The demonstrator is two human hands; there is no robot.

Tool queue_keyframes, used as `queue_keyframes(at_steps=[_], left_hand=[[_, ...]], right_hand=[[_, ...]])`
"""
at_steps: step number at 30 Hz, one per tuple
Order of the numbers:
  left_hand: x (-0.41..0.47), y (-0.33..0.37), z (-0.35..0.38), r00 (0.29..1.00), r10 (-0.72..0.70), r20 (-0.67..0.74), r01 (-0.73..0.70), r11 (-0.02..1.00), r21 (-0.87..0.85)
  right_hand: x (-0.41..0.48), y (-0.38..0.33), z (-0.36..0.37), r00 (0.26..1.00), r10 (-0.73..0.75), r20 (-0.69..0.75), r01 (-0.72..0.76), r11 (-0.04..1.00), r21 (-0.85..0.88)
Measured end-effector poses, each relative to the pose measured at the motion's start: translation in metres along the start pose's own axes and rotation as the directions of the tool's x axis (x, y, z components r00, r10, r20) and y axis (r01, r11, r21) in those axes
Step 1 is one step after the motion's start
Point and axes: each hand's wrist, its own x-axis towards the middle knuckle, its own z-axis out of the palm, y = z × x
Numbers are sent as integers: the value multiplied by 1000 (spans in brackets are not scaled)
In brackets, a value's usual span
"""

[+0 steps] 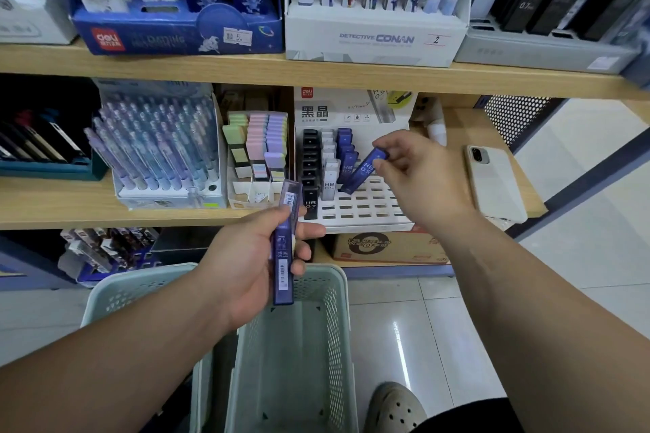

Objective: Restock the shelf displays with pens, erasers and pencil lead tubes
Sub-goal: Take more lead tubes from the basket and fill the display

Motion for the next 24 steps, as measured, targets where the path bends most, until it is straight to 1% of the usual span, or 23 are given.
queue_keyframes(at_steps=[3, 8, 15, 24], left_hand=[[1, 1, -1, 999, 33, -7, -33, 999, 33], [0, 4, -3, 998, 50, -38, -47, 995, 84], [3, 5, -10, 998, 57, -35, -53, 992, 111], [4, 5, -11, 999, 46, 17, -47, 997, 58]], right_hand=[[2, -1, 7, 996, -84, -32, 81, 994, -77], [5, 2, 18, 989, -144, 18, 145, 981, -129], [6, 1, 22, 990, -140, 28, 142, 984, -109], [4, -3, 28, 985, -170, 34, 173, 977, -125]])
